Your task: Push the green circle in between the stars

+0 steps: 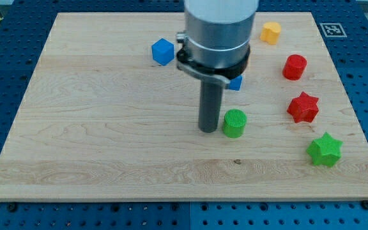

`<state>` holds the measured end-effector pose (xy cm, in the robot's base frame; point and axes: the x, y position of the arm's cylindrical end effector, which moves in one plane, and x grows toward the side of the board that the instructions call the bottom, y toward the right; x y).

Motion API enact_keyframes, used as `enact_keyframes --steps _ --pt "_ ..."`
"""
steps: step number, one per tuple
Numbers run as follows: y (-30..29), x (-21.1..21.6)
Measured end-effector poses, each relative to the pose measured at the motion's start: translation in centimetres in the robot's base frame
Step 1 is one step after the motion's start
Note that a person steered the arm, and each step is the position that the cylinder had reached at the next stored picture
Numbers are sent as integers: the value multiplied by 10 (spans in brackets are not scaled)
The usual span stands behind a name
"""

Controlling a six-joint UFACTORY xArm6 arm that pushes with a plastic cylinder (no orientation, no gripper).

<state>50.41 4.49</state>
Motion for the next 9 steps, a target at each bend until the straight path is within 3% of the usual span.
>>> enact_keyframes --steps 9 --pt "131 25"
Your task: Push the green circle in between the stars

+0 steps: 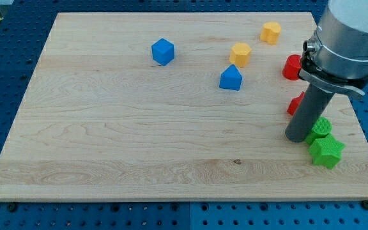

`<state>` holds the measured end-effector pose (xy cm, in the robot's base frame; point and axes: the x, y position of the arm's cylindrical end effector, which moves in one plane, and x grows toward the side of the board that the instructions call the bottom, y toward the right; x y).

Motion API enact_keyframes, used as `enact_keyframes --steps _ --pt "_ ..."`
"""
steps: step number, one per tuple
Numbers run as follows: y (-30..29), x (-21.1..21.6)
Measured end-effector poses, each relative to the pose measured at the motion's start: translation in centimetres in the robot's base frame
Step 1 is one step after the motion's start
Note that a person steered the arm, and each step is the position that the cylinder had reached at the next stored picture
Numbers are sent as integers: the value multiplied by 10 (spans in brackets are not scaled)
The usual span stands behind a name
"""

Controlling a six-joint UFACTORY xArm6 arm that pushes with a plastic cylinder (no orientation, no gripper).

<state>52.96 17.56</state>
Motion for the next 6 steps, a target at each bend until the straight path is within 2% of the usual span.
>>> enact_keyframes --steps 1,3,5,6 --pt "-42 -7" --pt "-73 -78" --pt "-174 -102" --pt "-172 -144"
